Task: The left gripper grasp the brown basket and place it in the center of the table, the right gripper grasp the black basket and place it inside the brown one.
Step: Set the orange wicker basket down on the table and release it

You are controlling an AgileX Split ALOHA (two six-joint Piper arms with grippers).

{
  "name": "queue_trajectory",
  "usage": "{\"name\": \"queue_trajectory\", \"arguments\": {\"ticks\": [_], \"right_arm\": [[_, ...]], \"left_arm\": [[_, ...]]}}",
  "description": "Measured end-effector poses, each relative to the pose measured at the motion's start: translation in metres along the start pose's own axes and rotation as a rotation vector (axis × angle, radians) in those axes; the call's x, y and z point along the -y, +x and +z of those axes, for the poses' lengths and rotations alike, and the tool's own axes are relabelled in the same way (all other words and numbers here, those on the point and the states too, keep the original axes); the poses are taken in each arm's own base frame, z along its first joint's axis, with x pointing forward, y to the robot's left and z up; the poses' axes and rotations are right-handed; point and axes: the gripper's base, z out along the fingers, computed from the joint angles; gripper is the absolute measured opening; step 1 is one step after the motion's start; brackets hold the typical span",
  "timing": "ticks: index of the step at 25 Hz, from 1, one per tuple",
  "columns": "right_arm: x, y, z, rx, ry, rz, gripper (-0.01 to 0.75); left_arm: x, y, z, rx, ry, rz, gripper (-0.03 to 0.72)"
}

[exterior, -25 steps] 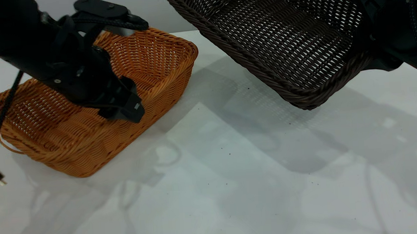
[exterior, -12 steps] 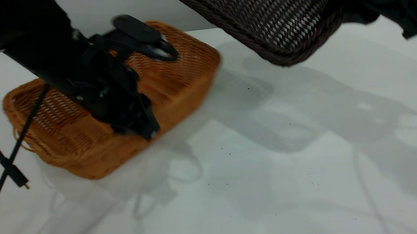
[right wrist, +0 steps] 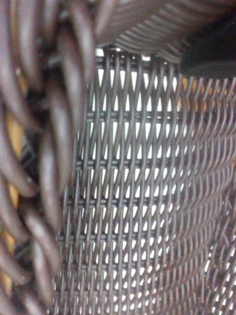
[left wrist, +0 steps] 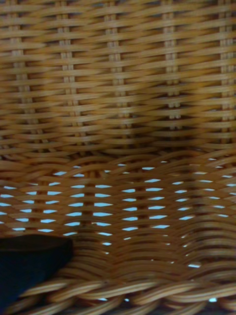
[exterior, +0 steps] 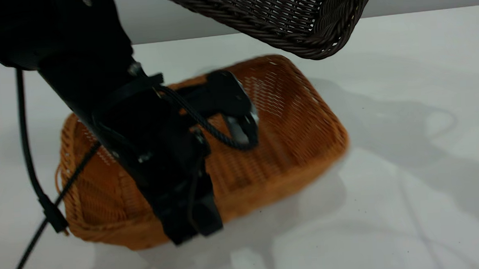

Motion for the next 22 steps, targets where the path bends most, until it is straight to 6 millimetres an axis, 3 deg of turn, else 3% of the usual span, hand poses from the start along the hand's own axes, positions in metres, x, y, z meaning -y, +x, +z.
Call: {"name": "queue_trajectory", "arguments": {"ticks": [5, 14, 22], "right_arm": [[0.0, 0.0, -0.002, -0.043, -0.046, 0.005, 0.12], [-0.001, 0.003, -0.002, -0.077, -0.058, -0.041, 0.12], [-0.001, 0.003, -0.002, -0.078, -0.057, -0.034, 0.12]], "left_arm": [[0.016, -0.006, 0.004, -0.024, 0.043, 0.07, 0.122], [0.02, 0.001, 0.003, -0.102, 0.088, 0.183, 0.122], [0.018, 0.001, 0.003, -0.104, 0.071, 0.168, 0.122]]}}
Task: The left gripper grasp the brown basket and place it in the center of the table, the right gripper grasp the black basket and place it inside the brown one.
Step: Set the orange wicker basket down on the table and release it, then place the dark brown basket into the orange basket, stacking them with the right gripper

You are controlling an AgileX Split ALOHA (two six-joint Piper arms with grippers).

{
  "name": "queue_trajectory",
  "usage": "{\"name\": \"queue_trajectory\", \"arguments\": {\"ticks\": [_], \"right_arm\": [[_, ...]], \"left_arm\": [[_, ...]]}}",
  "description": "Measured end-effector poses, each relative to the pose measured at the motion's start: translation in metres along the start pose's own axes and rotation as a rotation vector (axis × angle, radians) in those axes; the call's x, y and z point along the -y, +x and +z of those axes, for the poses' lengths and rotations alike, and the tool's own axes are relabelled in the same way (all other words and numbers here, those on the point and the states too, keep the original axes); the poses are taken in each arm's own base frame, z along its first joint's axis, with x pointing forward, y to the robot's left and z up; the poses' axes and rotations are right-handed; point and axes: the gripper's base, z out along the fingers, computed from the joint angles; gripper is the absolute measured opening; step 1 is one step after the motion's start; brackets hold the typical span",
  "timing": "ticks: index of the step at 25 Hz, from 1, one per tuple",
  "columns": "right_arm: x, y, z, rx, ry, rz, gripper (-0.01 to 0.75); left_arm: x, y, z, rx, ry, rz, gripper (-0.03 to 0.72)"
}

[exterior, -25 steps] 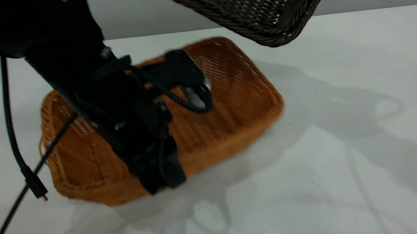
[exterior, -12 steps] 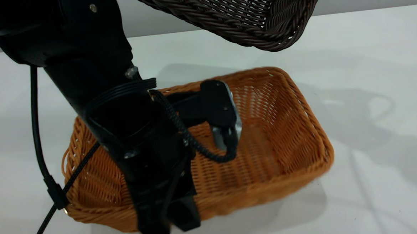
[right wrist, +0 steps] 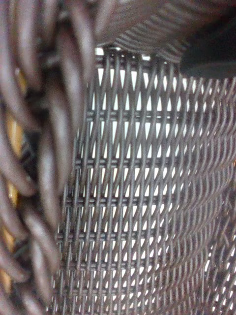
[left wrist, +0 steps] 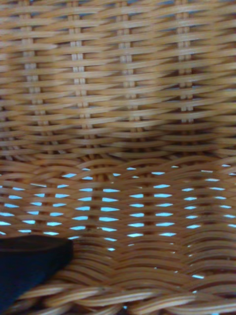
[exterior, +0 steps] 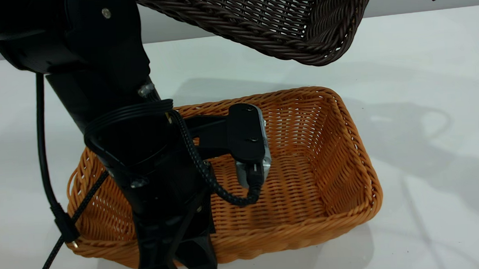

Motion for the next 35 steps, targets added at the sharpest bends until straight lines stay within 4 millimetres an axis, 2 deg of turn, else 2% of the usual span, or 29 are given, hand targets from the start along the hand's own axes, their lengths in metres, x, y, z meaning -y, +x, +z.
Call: {"name": "queue_trajectory", "arguments": {"ticks": [8, 10, 13, 16, 18, 20, 26, 30, 35], "right_arm": [[0.0, 0.0, 0.0, -0.001, -0.001, 0.0, 0.12], [0.0, 0.0, 0.0, -0.001, -0.001, -0.001, 0.12], [0.0, 0.0, 0.0, -0.003, -0.003, -0.001, 0.12], [-0.001, 0.001, 0.0, -0.006, -0.006, -0.001, 0.12], [-0.001, 0.001, 0.0, -0.007, -0.007, -0.001, 0.12], [-0.001, 0.001, 0.0, -0.007, -0.007, -0.001, 0.12], [0.0, 0.0, 0.0, -0.004, -0.004, 0.001, 0.12], [-0.002, 0.002, 0.0, -0.02, -0.02, 0.002, 0.12], [-0.007, 0.007, -0.001, -0.077, -0.079, 0.002, 0.12]], "left_arm": [[-0.001, 0.0, 0.0, 0.003, -0.012, -0.046, 0.138], [-0.002, 0.0, 0.0, 0.008, -0.018, -0.057, 0.202], [-0.005, 0.0, 0.001, 0.008, -0.048, -0.047, 0.345], [-0.004, -0.003, -0.009, 0.039, -0.063, -0.057, 0.475], [-0.002, -0.005, -0.02, 0.063, -0.082, -0.059, 0.531], [0.0, -0.008, -0.033, 0.095, -0.106, -0.053, 0.554], [0.018, -0.012, -0.073, 0.172, -0.1, -0.046, 0.563], [0.036, -0.014, -0.11, 0.276, -0.113, -0.046, 0.563], [0.06, -0.009, -0.167, 0.436, -0.245, 0.011, 0.563]]}}
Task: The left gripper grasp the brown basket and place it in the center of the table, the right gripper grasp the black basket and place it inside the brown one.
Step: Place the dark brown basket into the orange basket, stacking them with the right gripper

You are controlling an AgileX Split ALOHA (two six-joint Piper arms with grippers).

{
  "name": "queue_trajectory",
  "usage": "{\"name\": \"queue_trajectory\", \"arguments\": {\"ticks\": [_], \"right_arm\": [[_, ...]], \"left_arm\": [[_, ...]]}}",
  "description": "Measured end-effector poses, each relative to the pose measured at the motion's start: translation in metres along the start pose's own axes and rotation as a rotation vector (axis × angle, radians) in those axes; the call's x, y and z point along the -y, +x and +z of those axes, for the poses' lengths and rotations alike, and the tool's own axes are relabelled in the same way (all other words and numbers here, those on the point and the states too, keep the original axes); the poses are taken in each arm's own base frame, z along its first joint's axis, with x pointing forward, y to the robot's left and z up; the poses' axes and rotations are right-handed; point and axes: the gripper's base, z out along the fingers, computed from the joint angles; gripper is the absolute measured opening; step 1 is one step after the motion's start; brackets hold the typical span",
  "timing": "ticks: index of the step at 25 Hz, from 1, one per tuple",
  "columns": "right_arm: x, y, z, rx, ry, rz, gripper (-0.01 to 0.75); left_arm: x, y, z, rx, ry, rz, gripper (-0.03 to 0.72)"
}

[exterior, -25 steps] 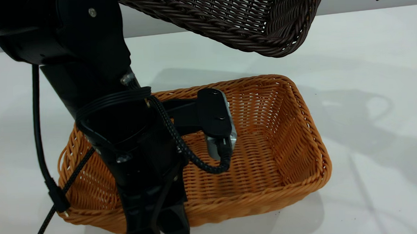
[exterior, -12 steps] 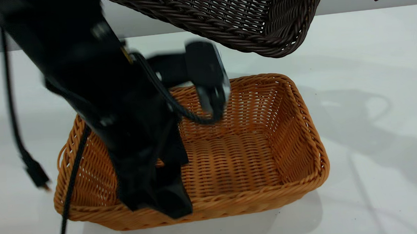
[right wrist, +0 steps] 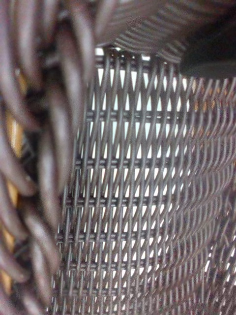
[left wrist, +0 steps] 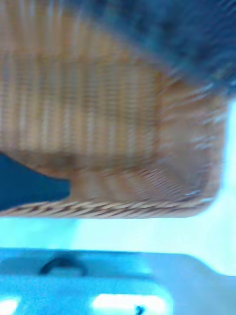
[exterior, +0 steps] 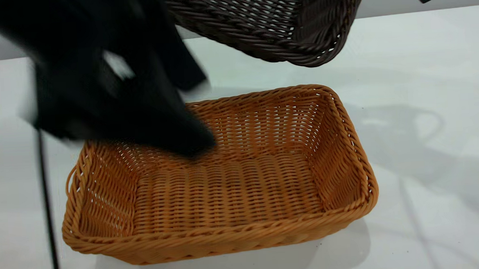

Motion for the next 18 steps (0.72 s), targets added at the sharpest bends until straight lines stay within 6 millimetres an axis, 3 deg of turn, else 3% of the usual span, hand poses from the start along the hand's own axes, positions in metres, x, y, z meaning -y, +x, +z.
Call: {"name": "queue_trajectory", "arguments": {"ticks": [5, 10, 12, 18], "right_arm": [[-0.009, 0.01, -0.001, -0.106, -0.096, -0.007, 0.12], [-0.013, 0.025, -0.004, -0.278, -0.134, -0.002, 0.12], [-0.011, 0.03, -0.005, -0.326, -0.112, 0.003, 0.12], [0.001, 0.034, -0.006, -0.377, 0.018, 0.018, 0.12]], "left_arm": [[0.014, -0.017, -0.062, 0.247, -0.179, 0.02, 0.563], [0.027, -0.023, -0.108, 0.442, -0.308, 0.011, 0.563], [0.029, -0.024, -0.116, 0.477, -0.338, 0.001, 0.563], [0.027, -0.024, -0.114, 0.475, -0.346, -0.001, 0.563]]}}
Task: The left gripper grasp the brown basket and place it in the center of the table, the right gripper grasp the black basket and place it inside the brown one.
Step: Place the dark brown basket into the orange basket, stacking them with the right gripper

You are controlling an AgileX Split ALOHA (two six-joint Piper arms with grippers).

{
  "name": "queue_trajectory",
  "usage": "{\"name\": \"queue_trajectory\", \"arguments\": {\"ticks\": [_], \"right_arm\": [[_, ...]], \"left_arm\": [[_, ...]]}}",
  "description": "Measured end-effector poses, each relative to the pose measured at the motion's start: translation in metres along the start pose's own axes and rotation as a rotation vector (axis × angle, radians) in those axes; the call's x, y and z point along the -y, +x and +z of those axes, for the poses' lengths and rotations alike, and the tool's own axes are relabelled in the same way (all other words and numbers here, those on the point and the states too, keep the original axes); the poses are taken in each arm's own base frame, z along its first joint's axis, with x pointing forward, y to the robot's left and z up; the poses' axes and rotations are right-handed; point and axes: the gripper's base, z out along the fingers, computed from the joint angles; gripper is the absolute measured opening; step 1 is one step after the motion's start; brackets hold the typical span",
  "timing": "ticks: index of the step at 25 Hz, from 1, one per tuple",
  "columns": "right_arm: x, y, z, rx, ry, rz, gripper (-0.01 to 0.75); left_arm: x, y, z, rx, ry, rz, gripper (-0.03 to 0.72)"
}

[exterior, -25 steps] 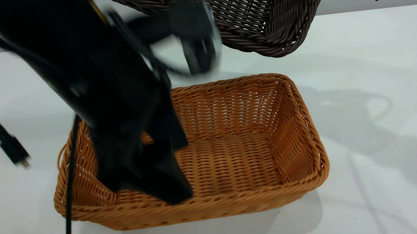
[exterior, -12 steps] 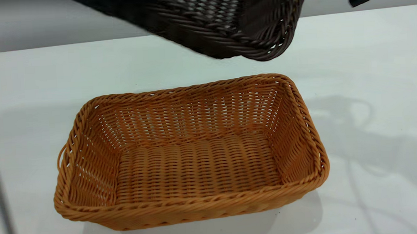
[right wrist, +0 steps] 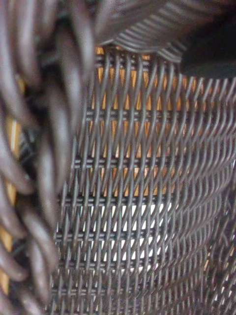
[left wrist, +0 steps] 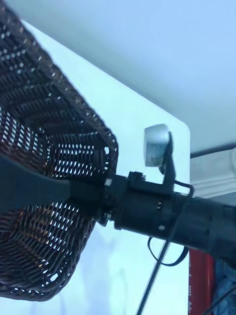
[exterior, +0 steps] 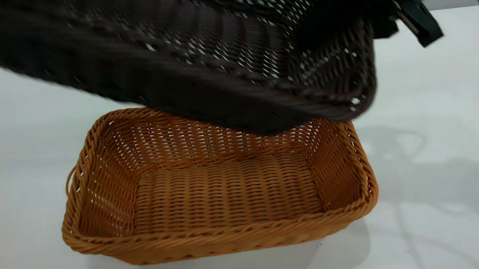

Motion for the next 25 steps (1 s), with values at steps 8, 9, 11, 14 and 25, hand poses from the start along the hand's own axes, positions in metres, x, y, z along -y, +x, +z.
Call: {"name": "queue_trajectory", "arguments": {"ticks": [8, 9, 11, 14, 25], "right_arm": [[0.008, 0.004, -0.001, -0.042, 0.087, -0.005, 0.12], [0.008, 0.004, -0.001, -0.049, 0.086, -0.007, 0.12], [0.006, 0.009, 0.005, -0.087, 0.089, -0.018, 0.12], [0.005, 0.02, 0.018, -0.172, 0.111, -0.066, 0.12], [-0.006, 0.001, 0.045, -0.214, 0.119, -0.126, 0.12]], "left_arm": [[0.0, 0.0, 0.0, -0.002, -0.004, 0.007, 0.547], [0.0, 0.0, 0.0, -0.002, -0.004, 0.007, 0.542], [-0.001, 0.0, 0.0, 0.0, -0.007, 0.007, 0.535], [-0.001, 0.0, 0.0, 0.001, -0.009, 0.006, 0.529], [0.0, 0.0, 0.001, -0.004, -0.002, -0.009, 0.526]]}}
